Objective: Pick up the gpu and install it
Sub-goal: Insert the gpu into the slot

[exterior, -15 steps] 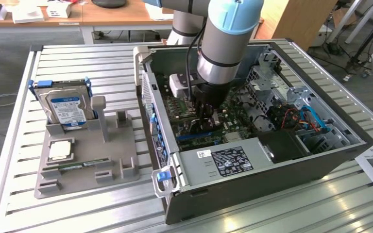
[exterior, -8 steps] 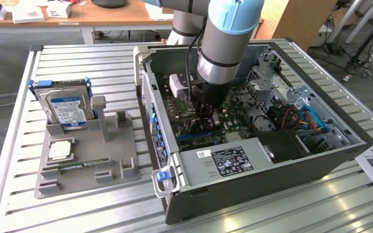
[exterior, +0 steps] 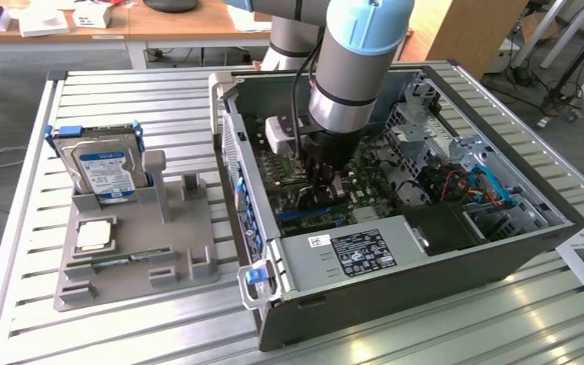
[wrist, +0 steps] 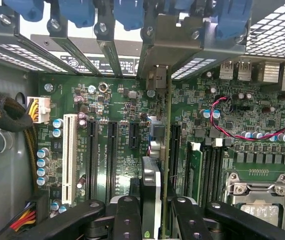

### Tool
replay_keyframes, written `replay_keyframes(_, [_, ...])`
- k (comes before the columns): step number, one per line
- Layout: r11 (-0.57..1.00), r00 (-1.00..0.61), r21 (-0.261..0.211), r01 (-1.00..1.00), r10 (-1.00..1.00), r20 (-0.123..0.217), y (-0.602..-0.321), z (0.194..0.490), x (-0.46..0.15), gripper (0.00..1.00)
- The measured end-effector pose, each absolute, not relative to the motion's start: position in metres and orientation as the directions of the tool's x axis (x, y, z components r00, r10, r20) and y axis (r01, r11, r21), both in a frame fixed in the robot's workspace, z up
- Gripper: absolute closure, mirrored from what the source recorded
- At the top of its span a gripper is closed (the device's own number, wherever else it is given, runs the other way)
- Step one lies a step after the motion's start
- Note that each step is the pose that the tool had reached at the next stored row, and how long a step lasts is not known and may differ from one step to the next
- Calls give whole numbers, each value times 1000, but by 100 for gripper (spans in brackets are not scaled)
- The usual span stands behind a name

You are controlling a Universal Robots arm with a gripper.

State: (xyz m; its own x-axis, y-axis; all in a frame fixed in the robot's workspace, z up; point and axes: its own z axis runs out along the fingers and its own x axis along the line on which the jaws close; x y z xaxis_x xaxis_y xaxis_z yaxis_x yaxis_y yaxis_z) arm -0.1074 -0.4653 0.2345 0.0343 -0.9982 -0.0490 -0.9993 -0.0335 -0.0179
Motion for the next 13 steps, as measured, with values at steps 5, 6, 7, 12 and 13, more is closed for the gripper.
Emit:
replay_keyframes(5, [-34, 34, -18, -999, -998, -49, -465, 235, -107, 72])
replay_keyframes(6, [-34, 35, -18, -999, -998, -49, -466, 235, -108, 72])
replay_keyframes(7, [-34, 35, -18, -999, -998, -49, -466, 234, -108, 72])
replay_keyframes(12, [-34, 35, -18, -999, -998, -49, -466, 235, -108, 72])
replay_keyframes(13, [-34, 35, -18, -999, -998, -49, -466, 235, -108, 72])
